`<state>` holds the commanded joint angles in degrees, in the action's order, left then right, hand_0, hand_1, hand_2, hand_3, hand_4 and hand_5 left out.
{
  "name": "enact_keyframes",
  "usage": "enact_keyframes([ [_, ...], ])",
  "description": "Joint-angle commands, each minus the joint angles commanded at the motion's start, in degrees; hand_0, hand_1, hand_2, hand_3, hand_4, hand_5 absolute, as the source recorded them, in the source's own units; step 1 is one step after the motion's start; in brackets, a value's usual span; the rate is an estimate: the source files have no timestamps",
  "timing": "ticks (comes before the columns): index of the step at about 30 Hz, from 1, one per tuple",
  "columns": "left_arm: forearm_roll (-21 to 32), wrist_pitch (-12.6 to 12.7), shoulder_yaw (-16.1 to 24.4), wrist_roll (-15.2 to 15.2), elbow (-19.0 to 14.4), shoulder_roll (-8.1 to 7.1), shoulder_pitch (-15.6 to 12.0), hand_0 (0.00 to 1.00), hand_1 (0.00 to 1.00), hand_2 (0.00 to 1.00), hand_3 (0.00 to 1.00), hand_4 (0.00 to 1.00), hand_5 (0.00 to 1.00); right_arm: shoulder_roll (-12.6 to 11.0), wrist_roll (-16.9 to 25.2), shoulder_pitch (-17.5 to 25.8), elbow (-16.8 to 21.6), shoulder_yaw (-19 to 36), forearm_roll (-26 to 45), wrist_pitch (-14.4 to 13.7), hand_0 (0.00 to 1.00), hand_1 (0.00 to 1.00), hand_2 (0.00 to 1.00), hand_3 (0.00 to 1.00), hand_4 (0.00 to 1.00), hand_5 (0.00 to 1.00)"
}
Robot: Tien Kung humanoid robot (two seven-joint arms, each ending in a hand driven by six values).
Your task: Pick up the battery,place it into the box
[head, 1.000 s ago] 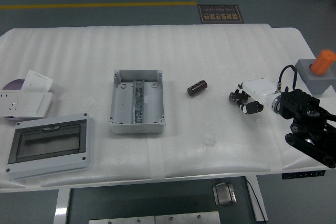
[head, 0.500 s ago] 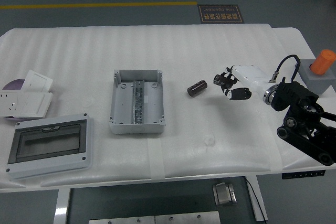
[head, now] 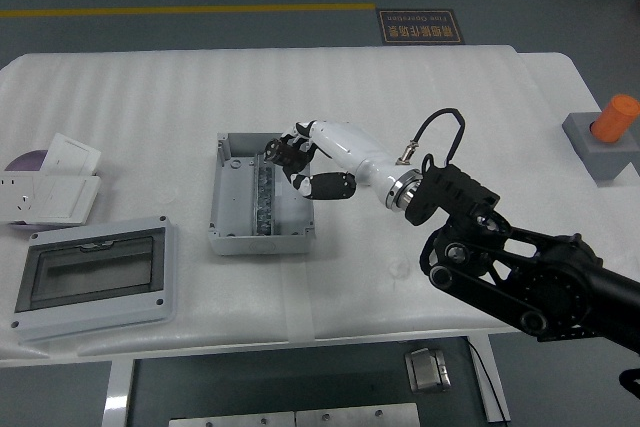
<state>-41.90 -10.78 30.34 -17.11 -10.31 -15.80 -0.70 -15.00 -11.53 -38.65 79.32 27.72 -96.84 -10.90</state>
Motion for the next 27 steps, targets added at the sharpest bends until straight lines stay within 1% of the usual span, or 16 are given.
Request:
enact_keyframes([
  [1,0.0,0.1,-0.1,0.0,0.0,0.00,0.0,0.644,0.670,0.517,0.560,0.638,0.443,0.8,-0.1,0.2,-0.8,-0.6,-0.1,0.2,0.785,0.705,0.753,0.761,0.444,0.216],
  [5,0.3,0.2,-0.3,0.1,0.0,-0.02,0.0,0.644,0.670,0.517,0.560,0.638,0.443,2.8,-0.1,0.6,-3.6,-2.1,-0.4,0.2,0.785,0.705,0.753,0.761,0.444,0.216],
  [6,0.4,0.2,-0.4,0.2,0.0,-0.02,0.0,0.644,0.667,0.507,0.554,0.638,0.443,3.1,-0.2,0.7,-4.2,-2.4,-0.5,0.1,0.981,0.937,0.998,0.998,0.689,0.331],
  [9,0.6,0.2,-0.5,0.2,0.0,-0.05,0.1,0.644,0.667,0.507,0.554,0.638,0.443,3.1,-0.2,0.9,-5.1,-2.7,-0.6,0.0,0.981,0.937,0.998,0.998,0.689,0.331],
  [12,0.8,0.2,-0.7,0.2,0.0,-0.06,0.2,0.644,0.667,0.507,0.554,0.638,0.443,2.4,-0.2,0.9,-5.4,-2.0,-0.5,0.1,0.981,0.937,0.998,0.998,0.689,0.331],
  [13,0.8,0.2,-0.7,0.2,0.0,-0.06,0.3,0.644,0.667,0.505,0.553,0.633,0.439,2.1,-0.2,0.8,-5.5,-1.6,-0.4,0.1,0.998,0.959,0.998,0.998,0.769,0.392],
  [21,1.1,0.2,-1.0,0.3,0.0,0.04,0.4,0.643,0.668,0.504,0.554,0.630,0.434,-0.2,-0.6,0.2,-6.0,1.8,-0.4,-0.1,0.998,0.948,0.998,0.998,0.778,0.395],
  [23,1.2,0.2,-1.1,0.3,0.0,0.08,0.5,0.643,0.668,0.504,0.554,0.630,0.434,-0.9,-1.5,-0.3,-7.1,3.2,-1.1,-0.8,0.998,0.948,0.998,0.998,0.778,0.395],
  [24,1.1,0.2,-1.0,0.3,0.0,0.09,0.5,0.642,0.666,0.503,0.552,0.615,0.421,-1.1,-1.9,-0.6,-7.8,3.7,-1.4,-1.2,0.998,0.941,0.986,0.998,0.780,0.396],
  [27,1.2,0.3,-1.1,0.4,0.0,0.08,0.7,0.642,0.666,0.503,0.552,0.615,0.421,-1.7,-3.6,-1.8,-11.0,3.7,-1.8,-1.2,0.998,0.941,0.986,0.998,0.780,0.396],
])
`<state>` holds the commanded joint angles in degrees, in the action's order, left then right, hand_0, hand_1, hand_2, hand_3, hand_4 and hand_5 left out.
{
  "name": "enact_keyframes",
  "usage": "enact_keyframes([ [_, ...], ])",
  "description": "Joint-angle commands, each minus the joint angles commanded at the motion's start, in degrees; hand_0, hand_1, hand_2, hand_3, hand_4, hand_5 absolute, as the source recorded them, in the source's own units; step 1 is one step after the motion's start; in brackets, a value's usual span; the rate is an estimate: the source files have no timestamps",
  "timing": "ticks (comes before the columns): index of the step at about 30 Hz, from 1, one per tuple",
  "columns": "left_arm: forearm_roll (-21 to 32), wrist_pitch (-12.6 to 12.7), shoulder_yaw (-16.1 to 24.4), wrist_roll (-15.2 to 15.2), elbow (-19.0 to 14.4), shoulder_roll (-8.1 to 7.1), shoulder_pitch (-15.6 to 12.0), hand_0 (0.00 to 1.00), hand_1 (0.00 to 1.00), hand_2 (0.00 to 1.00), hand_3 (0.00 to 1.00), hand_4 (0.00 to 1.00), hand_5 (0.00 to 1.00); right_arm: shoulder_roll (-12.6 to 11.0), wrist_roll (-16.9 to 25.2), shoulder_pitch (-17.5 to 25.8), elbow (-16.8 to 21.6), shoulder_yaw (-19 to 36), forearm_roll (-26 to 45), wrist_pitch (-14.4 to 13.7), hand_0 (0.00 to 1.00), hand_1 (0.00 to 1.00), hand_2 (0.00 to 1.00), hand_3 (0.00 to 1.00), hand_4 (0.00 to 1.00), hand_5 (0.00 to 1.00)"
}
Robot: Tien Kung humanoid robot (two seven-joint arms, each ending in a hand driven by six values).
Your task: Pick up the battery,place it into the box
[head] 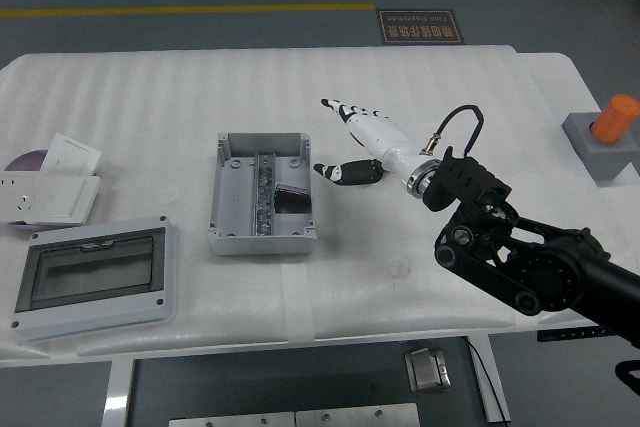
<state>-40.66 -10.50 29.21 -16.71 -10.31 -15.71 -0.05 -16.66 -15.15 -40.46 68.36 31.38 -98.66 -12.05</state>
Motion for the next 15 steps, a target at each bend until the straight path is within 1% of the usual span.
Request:
enact_keyframes([
  [2,0.0,0.0,0.0,0.0,0.0,0.00,0.1,0.642,0.666,0.503,0.552,0.615,0.421,-0.1,-1.6,-0.9,-2.4,-0.9,0.0,1.1,0.998,0.941,0.986,0.998,0.780,0.396],
  [3,0.0,0.0,0.0,0.0,0.0,0.01,0.1,0.640,0.664,0.500,0.550,0.607,0.416,-0.1,-2.5,-1.3,-3.7,-1.6,0.0,1.7,0.998,0.904,0.950,0.998,0.781,0.398],
  [7,0.1,0.0,-0.1,0.0,0.0,0.08,0.2,0.640,0.664,0.500,0.550,0.607,0.416,0.6,-5.1,-2.1,-7.9,-3.0,0.5,3.9,0.998,0.904,0.950,0.998,0.781,0.398],
  [8,0.1,0.0,-0.2,0.0,0.0,0.11,0.2,0.640,0.664,0.500,0.550,0.607,0.416,0.9,-5.7,-2.2,-8.7,-3.3,0.8,4.3,0.998,0.904,0.950,0.998,0.781,0.398],
  [9,0.1,0.0,-0.2,0.0,0.0,0.13,0.2,0.639,0.664,0.498,0.551,0.597,0.399,1.1,-6.1,-2.3,-9.2,-3.5,1.0,4.6,0.988,0.884,0.939,0.998,0.782,0.405],
  [11,0.0,-0.1,-0.2,-0.1,0.0,0.15,0.2,0.639,0.664,0.498,0.551,0.597,0.399,1.8,-7.0,-2.7,-10.3,-3.9,1.5,5.1,0.988,0.884,0.939,0.998,0.782,0.405],
  [15,0.2,-0.1,-0.4,0.0,0.0,0.11,0.3,0.639,0.664,0.498,0.551,0.597,0.399,2.9,-7.8,-3.3,-12.1,-4.6,2.3,5.4,0.988,0.884,0.939,0.998,0.782,0.405],
])
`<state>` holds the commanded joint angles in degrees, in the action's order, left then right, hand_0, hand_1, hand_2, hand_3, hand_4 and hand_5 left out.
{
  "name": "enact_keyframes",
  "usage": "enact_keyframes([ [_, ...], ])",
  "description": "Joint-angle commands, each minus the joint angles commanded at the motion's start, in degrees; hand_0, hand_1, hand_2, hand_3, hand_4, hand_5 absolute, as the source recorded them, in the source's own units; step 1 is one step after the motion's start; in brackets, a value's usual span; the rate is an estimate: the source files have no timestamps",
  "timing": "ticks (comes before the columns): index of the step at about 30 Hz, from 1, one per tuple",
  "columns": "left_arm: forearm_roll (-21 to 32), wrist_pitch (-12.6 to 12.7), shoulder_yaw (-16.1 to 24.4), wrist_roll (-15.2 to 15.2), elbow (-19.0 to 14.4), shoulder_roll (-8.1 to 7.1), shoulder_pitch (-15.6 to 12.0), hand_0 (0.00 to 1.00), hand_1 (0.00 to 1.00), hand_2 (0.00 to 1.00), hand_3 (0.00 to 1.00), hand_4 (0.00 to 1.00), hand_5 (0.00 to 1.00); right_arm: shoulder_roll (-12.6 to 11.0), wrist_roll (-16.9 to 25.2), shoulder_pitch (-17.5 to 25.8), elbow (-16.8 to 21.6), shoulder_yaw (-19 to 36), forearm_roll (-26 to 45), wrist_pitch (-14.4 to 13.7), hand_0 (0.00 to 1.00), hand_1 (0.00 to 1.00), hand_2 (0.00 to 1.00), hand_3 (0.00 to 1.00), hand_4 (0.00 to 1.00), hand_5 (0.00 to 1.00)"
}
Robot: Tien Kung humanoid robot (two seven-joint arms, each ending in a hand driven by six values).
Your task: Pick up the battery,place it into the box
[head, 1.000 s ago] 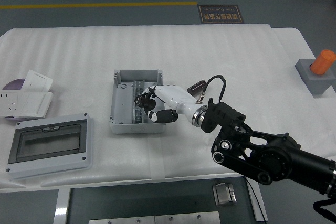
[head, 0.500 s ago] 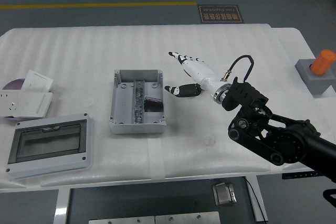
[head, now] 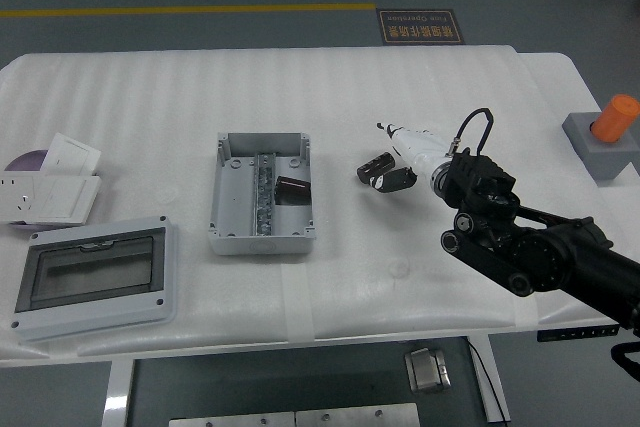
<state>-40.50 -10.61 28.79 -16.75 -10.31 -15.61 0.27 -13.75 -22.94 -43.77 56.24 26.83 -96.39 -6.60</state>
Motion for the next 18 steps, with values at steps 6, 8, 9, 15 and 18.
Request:
enact_keyframes([
  [6,0.3,0.0,-0.4,0.1,0.0,-0.06,0.1,0.638,0.665,0.497,0.548,0.582,0.373,1.3,-0.3,-0.9,-2.8,-1.6,2.0,-0.5,0.981,0.904,0.971,0.998,0.857,0.565],
  [8,0.4,0.0,-0.5,0.1,0.0,-0.02,0.1,0.638,0.665,0.497,0.548,0.582,0.373,1.8,-0.4,-1.1,-3.5,-2.2,2.6,-0.7,0.981,0.904,0.971,0.998,0.857,0.565],
  [9,0.5,0.0,-0.6,0.1,0.0,-0.01,0.1,0.638,0.665,0.497,0.548,0.582,0.373,2.0,-0.4,-1.2,-3.7,-2.4,2.8,-0.7,0.981,0.904,0.971,0.998,0.857,0.565],
  [15,0.9,0.0,-1.0,0.3,0.0,0.09,0.3,0.638,0.664,0.496,0.548,0.575,0.365,3.4,-0.4,-1.4,-4.8,-3.8,3.5,-1.2,0.964,0.889,0.976,0.998,0.860,0.589],
  [18,0.9,0.0,-1.1,0.3,0.0,0.10,0.4,0.638,0.664,0.496,0.548,0.571,0.360,3.8,-0.3,-1.4,-4.7,-4.3,3.3,-1.5,0.962,0.884,0.977,0.998,0.844,0.581],
])
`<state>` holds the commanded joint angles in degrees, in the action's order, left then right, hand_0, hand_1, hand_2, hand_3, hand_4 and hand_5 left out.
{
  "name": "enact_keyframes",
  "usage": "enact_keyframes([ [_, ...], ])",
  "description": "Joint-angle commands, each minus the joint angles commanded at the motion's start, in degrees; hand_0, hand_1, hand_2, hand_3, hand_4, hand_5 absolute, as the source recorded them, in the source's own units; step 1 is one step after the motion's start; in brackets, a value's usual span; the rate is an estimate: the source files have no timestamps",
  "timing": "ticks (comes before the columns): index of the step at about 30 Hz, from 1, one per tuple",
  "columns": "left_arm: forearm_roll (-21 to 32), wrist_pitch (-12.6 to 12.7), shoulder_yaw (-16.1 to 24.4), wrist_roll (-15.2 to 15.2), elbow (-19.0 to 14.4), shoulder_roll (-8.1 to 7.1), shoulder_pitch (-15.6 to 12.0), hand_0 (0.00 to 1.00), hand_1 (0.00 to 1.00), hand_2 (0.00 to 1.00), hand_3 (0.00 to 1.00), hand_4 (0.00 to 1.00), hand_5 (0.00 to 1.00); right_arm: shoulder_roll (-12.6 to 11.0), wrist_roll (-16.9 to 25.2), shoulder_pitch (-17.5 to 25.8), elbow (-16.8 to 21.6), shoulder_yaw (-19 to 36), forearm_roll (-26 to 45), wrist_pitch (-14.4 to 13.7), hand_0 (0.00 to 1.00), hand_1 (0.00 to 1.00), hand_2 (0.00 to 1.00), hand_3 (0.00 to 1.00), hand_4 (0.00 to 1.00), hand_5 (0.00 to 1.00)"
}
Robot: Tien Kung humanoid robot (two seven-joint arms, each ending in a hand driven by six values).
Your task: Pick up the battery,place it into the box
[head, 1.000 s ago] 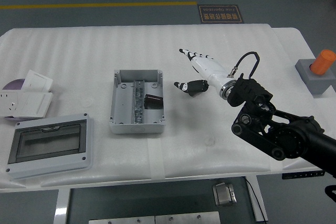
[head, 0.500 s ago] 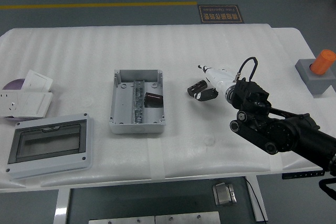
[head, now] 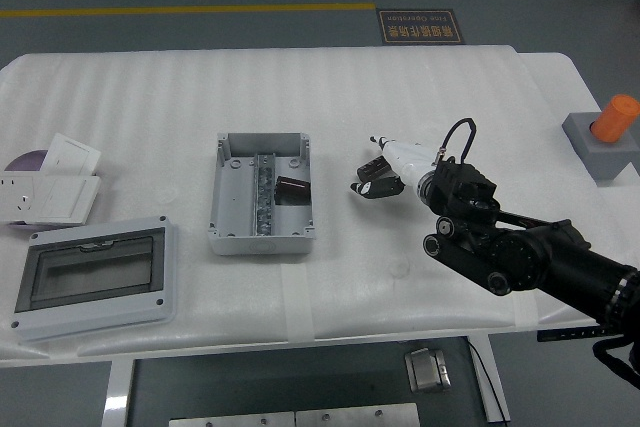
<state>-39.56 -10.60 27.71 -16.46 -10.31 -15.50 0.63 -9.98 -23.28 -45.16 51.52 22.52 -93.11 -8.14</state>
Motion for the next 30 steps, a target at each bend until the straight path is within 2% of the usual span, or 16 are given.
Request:
enact_keyframes([
  [11,0.7,0.1,-0.8,0.4,0.0,0.09,0.0,0.637,0.663,0.496,0.548,0.566,0.353,-0.1,-0.1,0.2,-0.5,-1.2,-1.9,-1.2,0.961,0.882,0.972,0.998,0.823,0.549],
  [18,0.5,0.2,-1.0,0.6,0.0,0.17,0.0,0.637,0.663,0.496,0.549,0.566,0.353,-0.2,0.0,0.3,-0.2,-1.8,-3.0,-3.3,0.952,0.869,0.968,0.998,0.827,0.544],
  [19,0.5,0.2,-1.0,0.6,0.0,0.17,0.0,0.637,0.663,0.499,0.548,0.566,0.355,-0.2,0.0,0.3,-0.2,-2.0,-3.1,-3.6,0.922,0.829,0.949,0.998,0.809,0.566],
  [24,0.4,0.2,-0.9,0.7,0.0,0.23,0.1,0.637,0.663,0.499,0.548,0.566,0.355,0.1,0.1,0.4,-0.3,-2.7,-3.0,-4.7,0.922,0.829,0.949,0.998,0.809,0.566],
  [25,0.3,0.2,-0.8,0.7,0.0,0.25,0.1,0.637,0.665,0.503,0.551,0.558,0.358,0.2,0.1,0.4,-0.3,-2.9,-2.9,-4.8,0.670,0.754,0.895,0.998,0.608,0.428],
  [30,0.1,0.3,-0.6,0.7,0.0,0.35,0.2,0.637,0.665,0.503,0.551,0.558,0.358,0.5,0.3,0.4,-0.6,-3.4,-2.5,-5.2,0.670,0.754,0.895,0.998,0.608,0.428],
])
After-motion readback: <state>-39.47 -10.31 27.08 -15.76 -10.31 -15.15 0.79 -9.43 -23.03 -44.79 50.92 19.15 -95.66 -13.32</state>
